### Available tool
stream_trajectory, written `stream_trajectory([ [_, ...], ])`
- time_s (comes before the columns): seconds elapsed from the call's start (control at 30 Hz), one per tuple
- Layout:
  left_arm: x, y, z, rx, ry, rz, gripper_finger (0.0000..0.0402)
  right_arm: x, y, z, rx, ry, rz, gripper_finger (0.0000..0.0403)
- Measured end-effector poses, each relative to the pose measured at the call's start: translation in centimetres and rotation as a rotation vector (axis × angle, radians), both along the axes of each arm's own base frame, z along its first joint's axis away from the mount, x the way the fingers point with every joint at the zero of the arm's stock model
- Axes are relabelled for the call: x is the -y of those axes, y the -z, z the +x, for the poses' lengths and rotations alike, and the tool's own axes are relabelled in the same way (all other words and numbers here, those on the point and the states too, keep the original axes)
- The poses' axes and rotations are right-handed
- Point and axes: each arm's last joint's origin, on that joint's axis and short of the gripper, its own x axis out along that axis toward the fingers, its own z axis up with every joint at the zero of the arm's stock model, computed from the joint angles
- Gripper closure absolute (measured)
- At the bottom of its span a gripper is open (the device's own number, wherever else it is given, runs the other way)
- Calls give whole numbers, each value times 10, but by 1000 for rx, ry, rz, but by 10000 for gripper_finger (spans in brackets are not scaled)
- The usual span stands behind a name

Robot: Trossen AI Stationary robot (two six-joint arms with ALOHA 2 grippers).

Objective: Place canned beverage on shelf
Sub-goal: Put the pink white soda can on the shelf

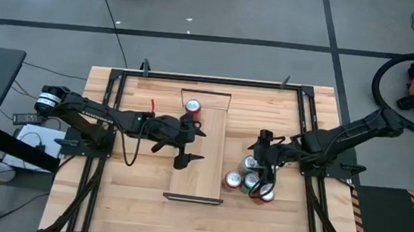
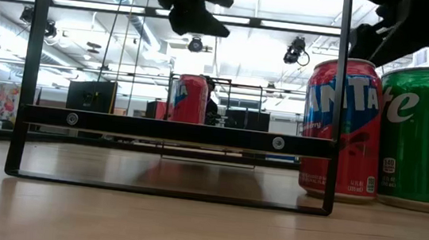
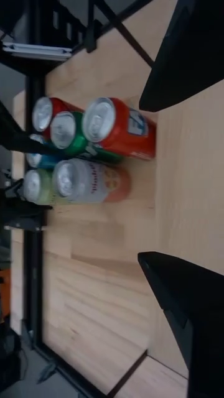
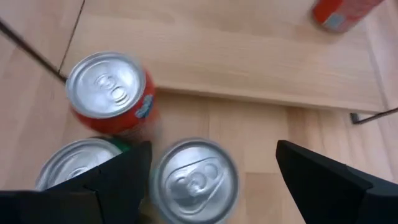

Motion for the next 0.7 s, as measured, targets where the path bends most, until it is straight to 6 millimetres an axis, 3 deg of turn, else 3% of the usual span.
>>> stream_trajectory([
  [0.33, -1, 3, -2, -34, -21, 7, 3, -2, 19, 7, -169, -44, 17, 49],
  [0.7, -1, 1, -1, -16, -23, 1, 3, 19, 30, 19, -182, 189, -93, 49],
])
